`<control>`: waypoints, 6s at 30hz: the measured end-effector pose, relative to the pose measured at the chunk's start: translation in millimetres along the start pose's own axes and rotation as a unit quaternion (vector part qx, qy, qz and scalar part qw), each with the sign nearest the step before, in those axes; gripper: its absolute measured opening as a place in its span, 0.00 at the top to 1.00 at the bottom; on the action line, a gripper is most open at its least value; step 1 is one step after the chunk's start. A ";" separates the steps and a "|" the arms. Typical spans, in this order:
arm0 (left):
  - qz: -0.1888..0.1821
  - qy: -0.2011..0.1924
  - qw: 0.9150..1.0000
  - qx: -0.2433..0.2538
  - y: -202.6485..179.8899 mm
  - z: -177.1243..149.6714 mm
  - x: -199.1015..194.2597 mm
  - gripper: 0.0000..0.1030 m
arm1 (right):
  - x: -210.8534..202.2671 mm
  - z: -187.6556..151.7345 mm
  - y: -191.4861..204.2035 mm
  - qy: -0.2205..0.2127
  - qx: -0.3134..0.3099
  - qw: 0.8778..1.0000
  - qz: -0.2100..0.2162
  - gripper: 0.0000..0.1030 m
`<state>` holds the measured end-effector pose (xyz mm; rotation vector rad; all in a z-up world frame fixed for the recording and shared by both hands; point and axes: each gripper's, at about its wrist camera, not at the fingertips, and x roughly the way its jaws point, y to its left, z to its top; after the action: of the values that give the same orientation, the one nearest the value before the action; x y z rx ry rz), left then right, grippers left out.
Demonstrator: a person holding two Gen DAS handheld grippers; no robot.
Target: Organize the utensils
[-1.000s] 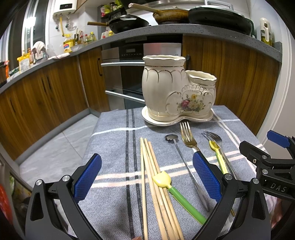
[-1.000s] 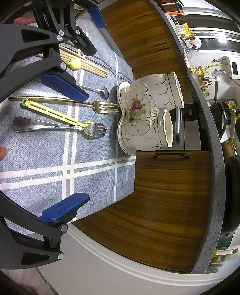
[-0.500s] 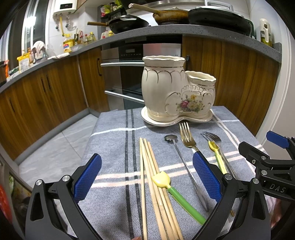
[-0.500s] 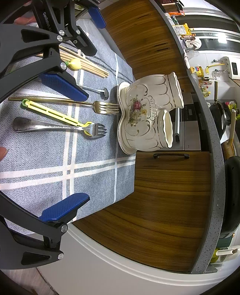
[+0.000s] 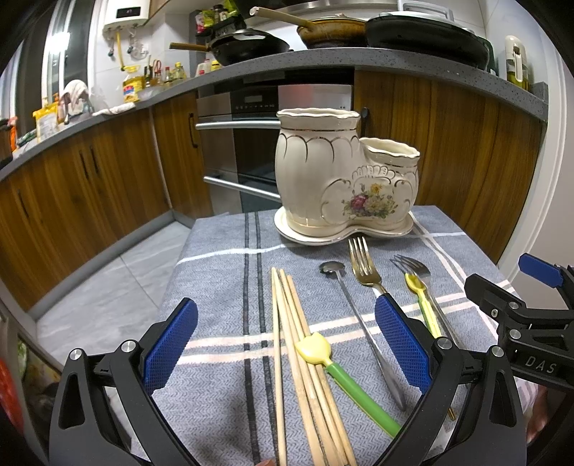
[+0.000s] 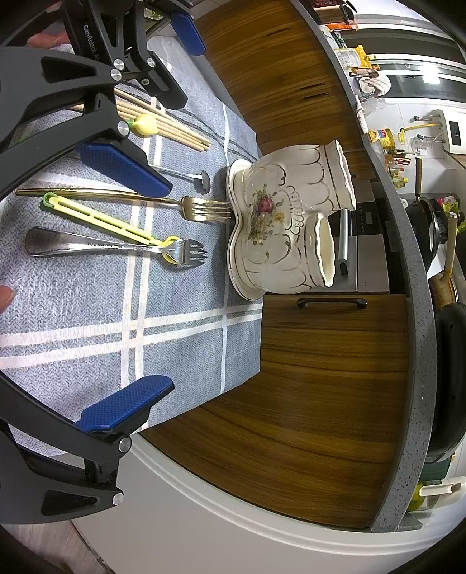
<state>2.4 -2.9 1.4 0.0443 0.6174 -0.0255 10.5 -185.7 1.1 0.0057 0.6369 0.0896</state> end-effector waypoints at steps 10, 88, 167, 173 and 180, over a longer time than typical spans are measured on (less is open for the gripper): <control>0.000 0.000 1.000 0.000 0.1 0.0 0.0 0.05 | 0.0 0.0 -0.1 0.000 0.000 1.000 -0.001 0.05; -0.033 0.137 0.989 0.051 26.6 -12.8 53.9 0.71 | 66.5 4.8 -12.4 0.109 0.017 0.980 0.167 0.95; -0.109 -0.219 0.969 -0.034 22.8 166.0 68.4 0.95 | 69.2 159.6 -18.1 -0.191 0.003 0.979 0.076 0.98; -0.096 -0.201 0.974 -0.043 29.3 142.1 57.8 0.95 | 67.5 151.3 -18.7 -0.184 -0.012 0.979 0.083 0.98; -0.090 -0.192 0.977 -0.015 21.9 135.0 54.7 0.95 | 63.9 141.1 -16.8 -0.179 -0.027 0.980 0.088 0.98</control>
<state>125.8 11.8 80.4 -0.0461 0.2335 -0.1963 146.8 -193.8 76.1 0.0252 0.2728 0.2697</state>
